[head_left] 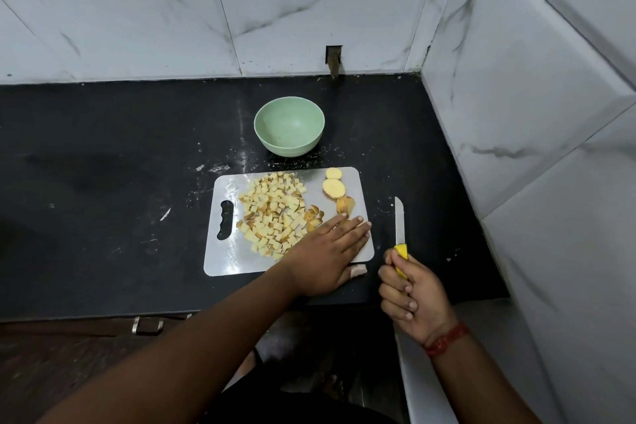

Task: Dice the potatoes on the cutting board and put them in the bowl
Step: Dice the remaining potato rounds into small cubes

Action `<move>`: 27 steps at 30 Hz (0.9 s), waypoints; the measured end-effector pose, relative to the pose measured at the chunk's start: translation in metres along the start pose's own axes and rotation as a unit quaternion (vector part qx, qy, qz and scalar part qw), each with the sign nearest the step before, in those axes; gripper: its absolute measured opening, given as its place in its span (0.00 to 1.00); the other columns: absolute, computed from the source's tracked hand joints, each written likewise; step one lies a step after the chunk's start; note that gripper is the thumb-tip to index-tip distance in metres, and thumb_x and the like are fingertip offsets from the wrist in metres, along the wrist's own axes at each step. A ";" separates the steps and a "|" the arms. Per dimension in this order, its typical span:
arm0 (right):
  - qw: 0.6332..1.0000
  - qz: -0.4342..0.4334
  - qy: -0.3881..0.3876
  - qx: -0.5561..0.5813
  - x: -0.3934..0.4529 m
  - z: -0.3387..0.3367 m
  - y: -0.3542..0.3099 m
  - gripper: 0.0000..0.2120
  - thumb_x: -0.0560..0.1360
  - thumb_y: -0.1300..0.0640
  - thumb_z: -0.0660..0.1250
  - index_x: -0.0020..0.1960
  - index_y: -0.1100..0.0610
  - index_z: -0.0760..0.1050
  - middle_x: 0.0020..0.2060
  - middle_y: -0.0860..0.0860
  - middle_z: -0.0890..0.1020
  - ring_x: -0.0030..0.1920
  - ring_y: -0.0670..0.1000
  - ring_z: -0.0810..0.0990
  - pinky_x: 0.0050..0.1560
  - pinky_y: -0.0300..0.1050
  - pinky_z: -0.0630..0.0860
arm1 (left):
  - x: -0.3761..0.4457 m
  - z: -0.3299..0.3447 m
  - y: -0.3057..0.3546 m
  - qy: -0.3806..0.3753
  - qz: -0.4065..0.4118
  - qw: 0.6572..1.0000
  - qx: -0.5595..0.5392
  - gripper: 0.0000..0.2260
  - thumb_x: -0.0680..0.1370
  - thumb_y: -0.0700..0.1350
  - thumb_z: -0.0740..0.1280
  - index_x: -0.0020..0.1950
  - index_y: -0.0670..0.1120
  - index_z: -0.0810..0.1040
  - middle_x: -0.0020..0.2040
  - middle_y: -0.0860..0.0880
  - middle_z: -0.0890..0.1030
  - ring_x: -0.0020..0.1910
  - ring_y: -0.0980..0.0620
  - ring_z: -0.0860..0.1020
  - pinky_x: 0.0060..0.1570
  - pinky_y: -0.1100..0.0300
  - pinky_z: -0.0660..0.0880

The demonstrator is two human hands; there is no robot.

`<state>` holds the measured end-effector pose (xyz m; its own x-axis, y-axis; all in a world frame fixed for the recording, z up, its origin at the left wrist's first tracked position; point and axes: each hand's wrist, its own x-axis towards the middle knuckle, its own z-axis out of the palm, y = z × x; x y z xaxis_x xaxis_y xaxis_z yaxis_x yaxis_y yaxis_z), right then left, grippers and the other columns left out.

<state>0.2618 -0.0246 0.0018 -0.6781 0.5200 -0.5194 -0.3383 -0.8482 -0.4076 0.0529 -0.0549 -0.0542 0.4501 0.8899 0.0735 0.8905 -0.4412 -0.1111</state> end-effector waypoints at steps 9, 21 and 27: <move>0.995 -0.024 0.046 -0.080 0.010 0.009 0.003 0.14 0.82 0.57 0.57 0.38 0.55 0.67 0.22 0.49 0.59 0.16 0.44 0.56 0.19 0.30 0.56 | -0.038 0.008 -0.032 0.018 -0.041 0.999 0.027 0.27 0.86 0.58 0.52 0.77 0.40 0.69 0.76 0.41 0.71 0.77 0.41 0.66 0.79 0.44 0.57; 0.983 -0.049 0.090 -0.153 0.031 0.029 0.007 0.14 0.83 0.57 0.56 0.39 0.54 0.66 0.24 0.49 0.60 0.18 0.45 0.56 0.21 0.32 0.55 | -0.039 -0.001 -0.032 0.022 0.019 1.000 0.000 0.23 0.85 0.55 0.57 0.78 0.45 0.68 0.78 0.42 0.67 0.79 0.41 0.62 0.78 0.41 0.55; 0.979 -0.052 0.100 -0.170 0.032 0.031 0.006 0.12 0.83 0.57 0.57 0.41 0.55 0.67 0.24 0.50 0.60 0.18 0.46 0.57 0.21 0.32 0.56 | -0.044 0.005 -0.036 0.017 -0.025 1.000 0.000 0.25 0.86 0.56 0.54 0.76 0.42 0.71 0.74 0.44 0.73 0.76 0.43 0.67 0.79 0.43 0.55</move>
<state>0.2173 -0.0162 0.0061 -0.4983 0.6402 -0.5847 -0.1393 -0.7247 -0.6749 0.0002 -0.0775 -0.0586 0.4067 0.9065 0.1136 0.9121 -0.3958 -0.1072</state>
